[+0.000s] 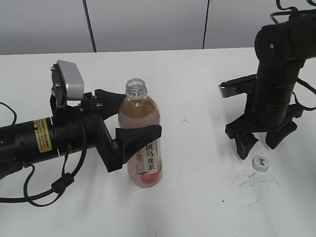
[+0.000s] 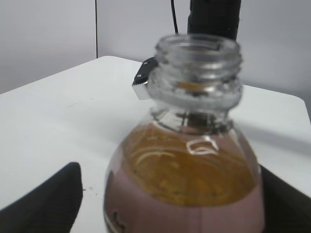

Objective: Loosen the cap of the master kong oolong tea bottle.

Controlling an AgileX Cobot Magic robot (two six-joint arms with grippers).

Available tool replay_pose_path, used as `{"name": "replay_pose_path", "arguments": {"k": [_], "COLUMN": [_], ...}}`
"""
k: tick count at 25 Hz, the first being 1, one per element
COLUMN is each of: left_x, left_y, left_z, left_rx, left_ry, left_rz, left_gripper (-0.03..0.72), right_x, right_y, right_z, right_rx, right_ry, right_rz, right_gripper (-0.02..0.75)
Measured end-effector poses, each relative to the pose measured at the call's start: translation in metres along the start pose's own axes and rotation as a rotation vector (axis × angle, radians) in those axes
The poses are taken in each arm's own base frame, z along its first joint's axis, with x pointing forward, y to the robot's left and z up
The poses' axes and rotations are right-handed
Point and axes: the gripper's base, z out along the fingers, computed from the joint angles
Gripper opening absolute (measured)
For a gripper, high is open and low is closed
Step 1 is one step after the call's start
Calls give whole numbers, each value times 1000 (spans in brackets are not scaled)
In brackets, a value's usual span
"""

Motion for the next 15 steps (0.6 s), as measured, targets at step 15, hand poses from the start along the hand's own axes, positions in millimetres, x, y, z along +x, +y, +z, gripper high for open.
{"name": "replay_pose_path", "arguments": {"k": [15], "left_x": [-4], "left_y": [-6], "left_z": [-4], "left_rx": [75], "left_ry": [19], "left_rz": [14], "left_gripper": [592], "right_x": [0], "right_y": [0], "right_z": [0], "right_rx": [0], "right_ry": [0], "right_rz": [1], "right_gripper": [566]}}
